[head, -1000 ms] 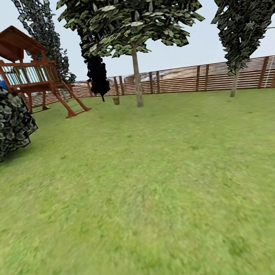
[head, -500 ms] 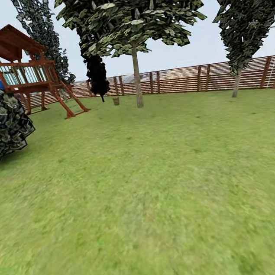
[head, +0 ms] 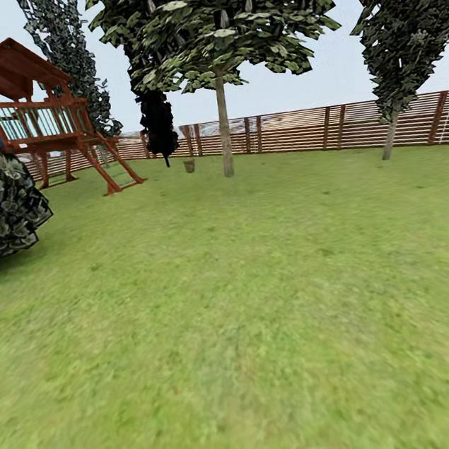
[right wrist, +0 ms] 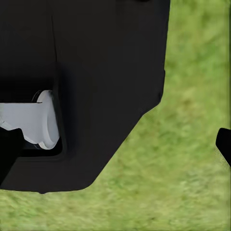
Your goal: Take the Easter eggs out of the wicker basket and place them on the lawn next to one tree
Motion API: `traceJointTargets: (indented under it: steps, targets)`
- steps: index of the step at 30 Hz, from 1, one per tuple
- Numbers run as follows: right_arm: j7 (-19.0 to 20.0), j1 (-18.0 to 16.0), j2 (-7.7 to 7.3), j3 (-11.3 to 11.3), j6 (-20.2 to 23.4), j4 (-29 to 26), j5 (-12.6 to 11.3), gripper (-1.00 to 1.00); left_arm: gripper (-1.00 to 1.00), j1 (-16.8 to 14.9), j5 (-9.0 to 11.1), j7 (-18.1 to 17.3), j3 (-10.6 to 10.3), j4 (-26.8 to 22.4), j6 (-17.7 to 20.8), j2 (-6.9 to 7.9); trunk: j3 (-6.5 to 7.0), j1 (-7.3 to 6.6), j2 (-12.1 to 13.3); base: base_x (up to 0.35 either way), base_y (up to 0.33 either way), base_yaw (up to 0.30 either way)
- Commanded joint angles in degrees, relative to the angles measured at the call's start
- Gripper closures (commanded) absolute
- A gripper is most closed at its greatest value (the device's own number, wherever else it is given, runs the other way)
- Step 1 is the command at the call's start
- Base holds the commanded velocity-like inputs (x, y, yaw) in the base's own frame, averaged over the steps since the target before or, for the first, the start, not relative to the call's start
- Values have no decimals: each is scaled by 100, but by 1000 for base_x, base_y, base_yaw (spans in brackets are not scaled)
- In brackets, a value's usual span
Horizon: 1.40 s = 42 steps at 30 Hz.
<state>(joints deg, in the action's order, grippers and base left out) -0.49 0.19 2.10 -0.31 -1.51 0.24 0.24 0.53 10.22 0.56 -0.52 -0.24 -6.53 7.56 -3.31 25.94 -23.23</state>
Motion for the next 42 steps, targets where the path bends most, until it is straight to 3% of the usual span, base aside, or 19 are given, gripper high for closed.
traceJointTargets:
  steps: [1,42]
  targets:
    - [-5,-2,1,-4,-16,3,2,-100,-100,0,33,6,-9,-2,-15,0,-9,6,-9,337,0,0]
    - [-5,-2,1,-3,-16,3,2,-100,-100,0,33,6,-9,-2,-15,0,-9,6,-9,337,0,0]
